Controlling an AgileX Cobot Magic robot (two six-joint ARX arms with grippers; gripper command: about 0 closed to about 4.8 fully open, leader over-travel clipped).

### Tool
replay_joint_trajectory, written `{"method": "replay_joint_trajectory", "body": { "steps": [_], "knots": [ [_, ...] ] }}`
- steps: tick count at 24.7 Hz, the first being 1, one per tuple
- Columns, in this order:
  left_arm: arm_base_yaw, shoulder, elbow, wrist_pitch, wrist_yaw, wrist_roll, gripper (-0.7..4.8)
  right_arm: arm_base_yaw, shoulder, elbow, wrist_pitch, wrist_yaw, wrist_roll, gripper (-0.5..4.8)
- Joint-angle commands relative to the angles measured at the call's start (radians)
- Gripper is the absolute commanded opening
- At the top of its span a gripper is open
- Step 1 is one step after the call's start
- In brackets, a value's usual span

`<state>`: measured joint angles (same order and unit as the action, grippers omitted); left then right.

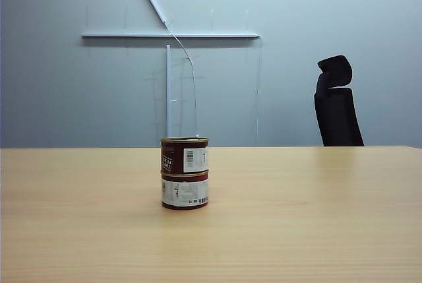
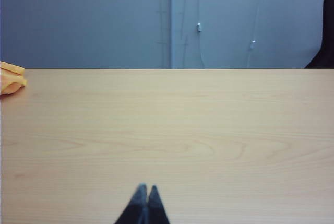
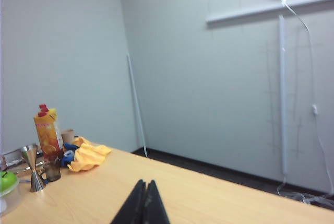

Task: Stack a can of tomatoes on the right onto the can of tomatoes on the left.

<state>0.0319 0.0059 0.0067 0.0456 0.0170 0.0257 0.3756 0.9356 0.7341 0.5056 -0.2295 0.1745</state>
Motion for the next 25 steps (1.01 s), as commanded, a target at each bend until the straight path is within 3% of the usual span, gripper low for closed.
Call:
{"method": "replay_joint_trajectory", "body": {
  "steps": [1,17,19,21,25],
  "knots": [
    [-0.016,0.000,0.002,0.011,0.006,0.000,-0.02,-0.007,-0.027,0.003,-0.044,0.034,-0.007,-0.05],
    [-0.017,0.000,0.002,0.007,0.010,0.000,-0.02,-0.008,-0.024,0.003,-0.192,0.026,-0.028,-0.05],
    [-0.017,0.000,0.002,0.007,0.010,0.000,-0.02,-0.008,-0.024,0.003,-0.195,0.031,-0.077,-0.05],
    [-0.017,0.000,0.002,0.008,0.010,0.000,-0.02,-0.014,-0.094,-0.004,-0.317,0.057,-0.145,-0.05],
    [-0.017,0.000,0.002,0.001,0.010,0.000,-0.02,-0.053,-0.200,-0.092,-0.399,0.055,-0.378,-0.05]
  ]
}}
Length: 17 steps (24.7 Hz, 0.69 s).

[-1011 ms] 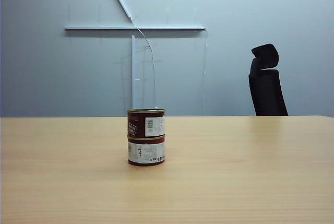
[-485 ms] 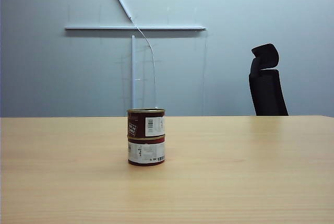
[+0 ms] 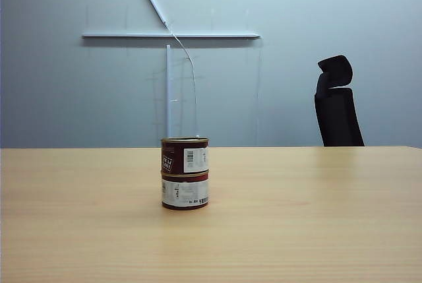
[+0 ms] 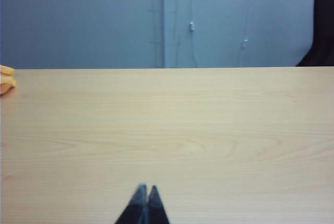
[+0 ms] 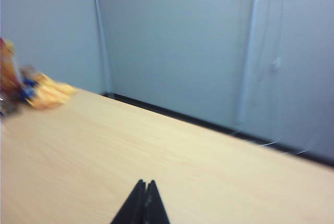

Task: Stack a can of tomatoes on the right onto the can of tomatoes on the left.

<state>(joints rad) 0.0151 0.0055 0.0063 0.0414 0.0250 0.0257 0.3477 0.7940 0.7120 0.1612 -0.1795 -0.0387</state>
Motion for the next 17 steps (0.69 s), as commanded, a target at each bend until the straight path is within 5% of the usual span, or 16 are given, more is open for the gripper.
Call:
{"method": "replay_joint_trajectory", "body": {
  "steps": [1,8,17],
  "knots": [
    [-0.001,0.000,0.003,0.002,0.002,0.000,-0.02,-0.047,-0.106,-0.121,-0.050,0.006,-0.190,-0.05],
    [0.000,0.000,0.003,-0.003,0.002,0.000,-0.02,-0.187,-0.514,-0.551,0.057,0.053,-0.114,-0.05],
    [0.000,0.000,0.003,-0.003,0.002,0.000,-0.02,-0.319,-0.793,-0.711,-0.012,0.074,0.005,-0.05]
  ]
}}
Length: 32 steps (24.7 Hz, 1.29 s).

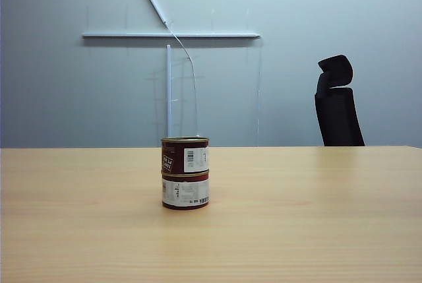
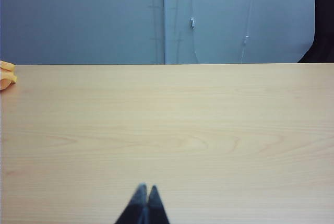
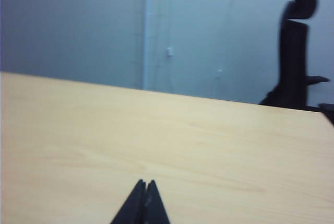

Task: Stack a can of tomatoes on the right onto the can of tomatoes on the left.

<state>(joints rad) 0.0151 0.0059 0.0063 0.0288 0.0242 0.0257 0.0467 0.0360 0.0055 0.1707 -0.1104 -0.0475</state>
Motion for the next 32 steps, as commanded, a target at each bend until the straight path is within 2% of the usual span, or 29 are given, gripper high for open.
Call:
{"method": "replay_joint_trajectory", "body": {
  "steps": [1,8,32],
  "knots": [
    [0.000,0.000,0.003,0.010,0.002,0.001,-0.02,-0.024,-0.039,-0.005,-0.037,0.013,0.011,-0.05],
    [0.000,0.000,0.003,0.010,0.002,0.000,-0.02,-0.029,-0.037,-0.005,-0.123,0.117,0.023,-0.05],
    [0.000,0.000,0.003,0.010,0.003,0.000,-0.02,-0.027,-0.037,-0.005,-0.122,0.135,0.025,-0.05]
  ]
}}
